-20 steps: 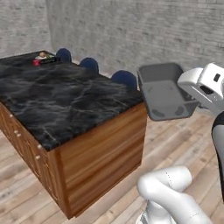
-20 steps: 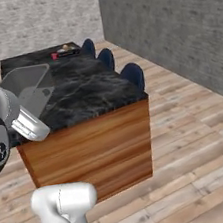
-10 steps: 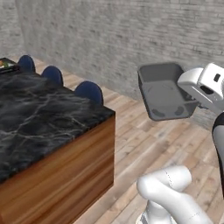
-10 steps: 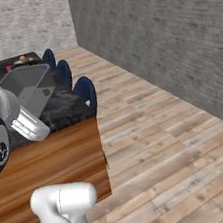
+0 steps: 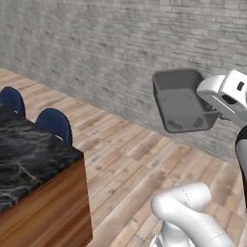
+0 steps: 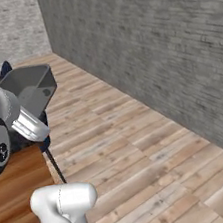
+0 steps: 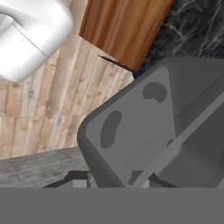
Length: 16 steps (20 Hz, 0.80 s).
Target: Retrieve the tupperware and aluminum foil from the cabinet and place them on the dining counter near the plate with cucumber and onion to prepare for storing leftovers.
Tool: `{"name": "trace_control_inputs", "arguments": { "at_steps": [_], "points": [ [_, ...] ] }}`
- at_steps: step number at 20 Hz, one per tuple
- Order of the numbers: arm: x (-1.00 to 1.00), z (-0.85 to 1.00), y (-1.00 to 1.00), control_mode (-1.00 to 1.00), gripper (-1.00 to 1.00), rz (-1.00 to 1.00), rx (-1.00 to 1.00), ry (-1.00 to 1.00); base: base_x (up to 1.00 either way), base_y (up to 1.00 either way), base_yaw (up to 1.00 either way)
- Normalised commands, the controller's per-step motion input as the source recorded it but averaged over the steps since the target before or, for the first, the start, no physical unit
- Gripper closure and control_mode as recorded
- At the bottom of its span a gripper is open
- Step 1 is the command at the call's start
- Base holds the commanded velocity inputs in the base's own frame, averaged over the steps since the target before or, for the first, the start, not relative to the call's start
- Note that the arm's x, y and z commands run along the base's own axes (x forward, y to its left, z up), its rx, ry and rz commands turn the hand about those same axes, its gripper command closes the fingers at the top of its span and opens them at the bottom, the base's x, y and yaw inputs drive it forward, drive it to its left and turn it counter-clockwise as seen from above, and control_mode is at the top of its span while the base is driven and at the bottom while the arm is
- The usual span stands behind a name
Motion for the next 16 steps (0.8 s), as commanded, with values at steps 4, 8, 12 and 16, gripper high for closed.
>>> {"name": "trace_control_inputs", "arguments": {
  "at_steps": [4,8,12,16],
  "points": [
    [0.0,0.0,0.0,1.0,1.0,0.0,0.0,0.0,1.0,-0.19,-0.07],
    [0.0,0.0,0.0,1.0,1.0,0.0,0.0,0.0,1.0,-0.07,0.0],
    [0.0,0.0,0.0,1.0,1.0,0.0,0.0,0.0,1.0,0.0,-0.05],
    [0.0,0.0,0.0,1.0,1.0,0.0,0.0,0.0,1.0,0.0,-0.06]
  ]
}}
